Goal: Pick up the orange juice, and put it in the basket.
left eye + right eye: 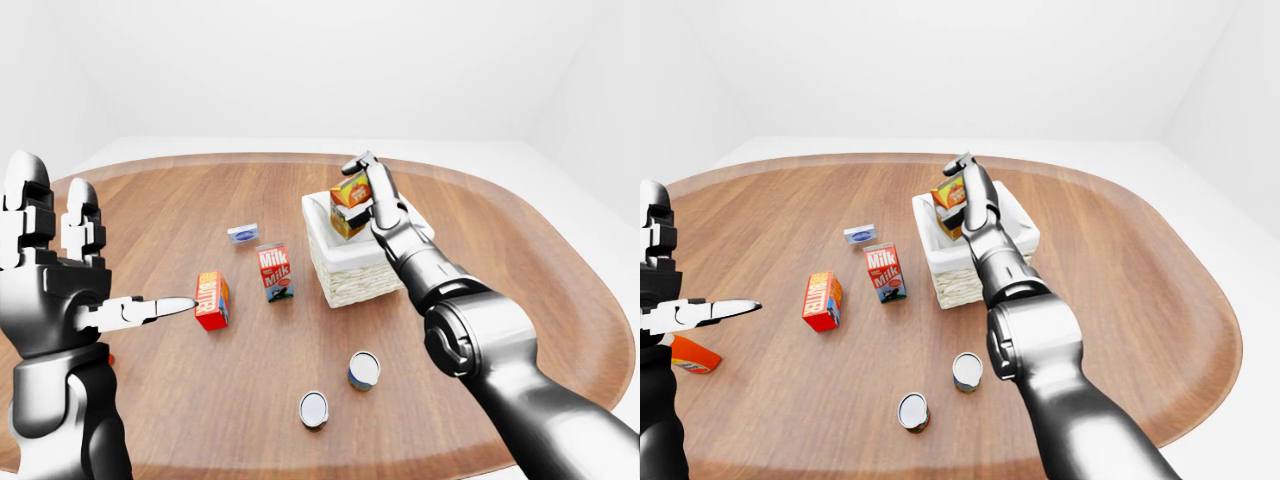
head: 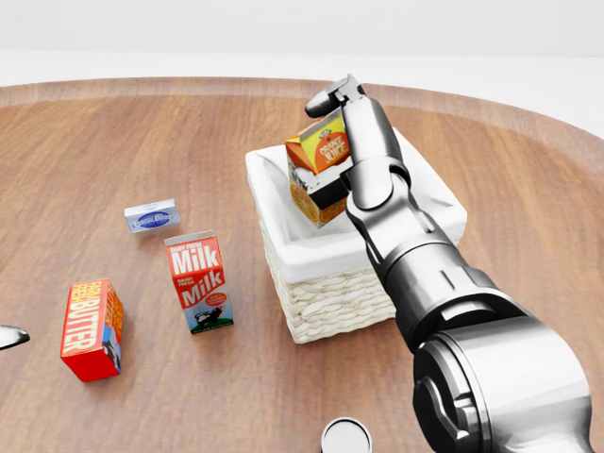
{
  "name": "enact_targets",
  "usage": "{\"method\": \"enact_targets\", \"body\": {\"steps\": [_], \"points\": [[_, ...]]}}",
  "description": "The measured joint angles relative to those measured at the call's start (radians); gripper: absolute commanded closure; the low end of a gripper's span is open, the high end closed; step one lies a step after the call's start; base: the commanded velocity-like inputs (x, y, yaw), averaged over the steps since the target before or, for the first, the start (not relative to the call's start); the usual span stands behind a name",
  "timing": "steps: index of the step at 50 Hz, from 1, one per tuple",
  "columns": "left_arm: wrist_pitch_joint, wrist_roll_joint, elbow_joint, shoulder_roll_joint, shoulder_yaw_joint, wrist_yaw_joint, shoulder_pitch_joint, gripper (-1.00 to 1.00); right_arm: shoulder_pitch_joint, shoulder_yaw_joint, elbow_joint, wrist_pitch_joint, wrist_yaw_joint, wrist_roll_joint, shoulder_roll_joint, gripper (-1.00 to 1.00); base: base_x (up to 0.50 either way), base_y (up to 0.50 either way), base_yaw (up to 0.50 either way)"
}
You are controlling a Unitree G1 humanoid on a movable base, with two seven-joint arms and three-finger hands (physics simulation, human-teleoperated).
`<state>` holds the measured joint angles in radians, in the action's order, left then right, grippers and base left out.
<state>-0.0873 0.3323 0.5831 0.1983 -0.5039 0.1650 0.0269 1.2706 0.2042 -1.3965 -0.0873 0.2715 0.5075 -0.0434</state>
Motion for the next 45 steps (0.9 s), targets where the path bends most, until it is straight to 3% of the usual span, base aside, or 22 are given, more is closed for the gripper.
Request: {"method": "enact_targets", "body": {"steps": [39,40,42,43,44,45], "points": [[0.000,0.000,0.001,0.001,0.002,-0.001,0.003,-1.00,-0.041,-0.001,-0.001,0.000,0.005,0.014,0.021,1.00,0.00,0.00,0.00],[0.000,0.000,0.001,0.001,0.002,-0.001,0.003,-1.00,-0.042,0.000,-0.001,0.000,0.005,0.014,0.022,0.13,0.00,0.00,0.00],[0.000,0.000,0.001,0.001,0.002,0.000,0.003,-1.00,-0.045,0.001,-0.002,0.000,0.007,0.018,0.022,-0.72,0.00,0.00,0.00],[0.000,0.000,0.001,0.001,0.002,0.000,0.003,-1.00,-0.045,0.001,-0.001,0.000,0.008,0.023,0.022,-0.72,0.00,0.00,0.00],[0.000,-0.001,0.001,0.001,0.003,0.000,0.003,-1.00,-0.045,0.002,0.001,0.000,0.010,0.027,0.022,-1.00,0.00,0.00,0.00],[0.000,-0.001,0.001,0.001,0.003,0.000,0.003,-1.00,-0.044,0.003,0.002,0.000,0.010,0.031,0.021,-1.00,0.00,0.00,0.00]]}}
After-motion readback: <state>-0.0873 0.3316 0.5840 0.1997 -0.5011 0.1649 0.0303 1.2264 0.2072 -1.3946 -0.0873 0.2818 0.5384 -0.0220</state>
